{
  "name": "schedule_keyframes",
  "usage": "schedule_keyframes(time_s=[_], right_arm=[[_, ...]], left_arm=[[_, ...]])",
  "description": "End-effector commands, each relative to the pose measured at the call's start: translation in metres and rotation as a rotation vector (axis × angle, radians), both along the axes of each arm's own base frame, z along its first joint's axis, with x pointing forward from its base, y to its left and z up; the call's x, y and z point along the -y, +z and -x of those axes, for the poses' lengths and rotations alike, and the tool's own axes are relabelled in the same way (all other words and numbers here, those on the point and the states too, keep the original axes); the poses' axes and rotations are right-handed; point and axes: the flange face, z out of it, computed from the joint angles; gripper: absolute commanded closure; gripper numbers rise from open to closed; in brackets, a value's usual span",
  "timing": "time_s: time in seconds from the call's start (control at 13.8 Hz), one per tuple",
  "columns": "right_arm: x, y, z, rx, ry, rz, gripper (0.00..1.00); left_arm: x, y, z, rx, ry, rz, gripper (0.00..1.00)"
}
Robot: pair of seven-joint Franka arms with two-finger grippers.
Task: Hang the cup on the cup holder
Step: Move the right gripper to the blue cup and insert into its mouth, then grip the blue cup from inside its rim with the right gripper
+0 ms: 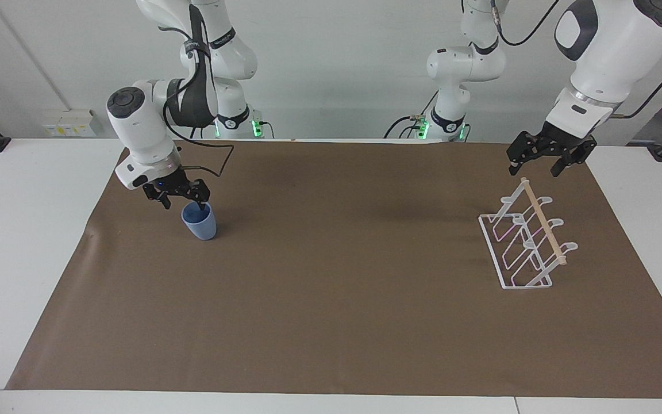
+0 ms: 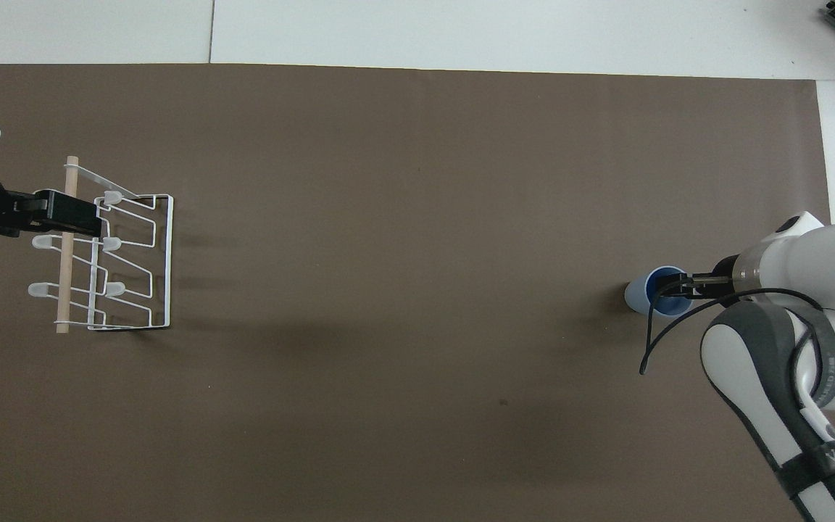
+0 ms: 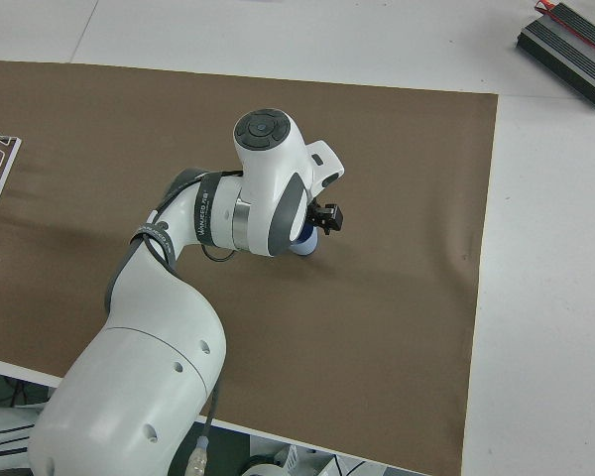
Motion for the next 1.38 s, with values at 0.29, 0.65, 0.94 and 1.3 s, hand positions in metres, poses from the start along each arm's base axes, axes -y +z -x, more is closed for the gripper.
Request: schedule_keyframes(time_s=[0.29, 0.65, 0.94, 1.3], right_arm=[[0.016, -0.022, 0.002, 0.018, -0.031, -0.017, 0.00], [0.014, -0.026, 0.006, 0.008, -0.040, -0.017, 0.00], [0.014, -0.036, 0.005, -0.012, -0.066, -0.022, 0.00], [0.010, -0.036, 0.005, -0.013, -0.060, -0.022, 0.39]], left_arm=[[-0.002, 0.000, 0.009, -0.007, 0.000, 0.004, 0.00], [-0.003, 0.000, 0.009, -0.008, 0.002, 0.004, 0.00], [-0.003, 0.001, 0.010, -0.007, 0.002, 0.004, 0.00], [-0.003, 0.000, 0.009, -0.008, 0.002, 0.004, 0.00]])
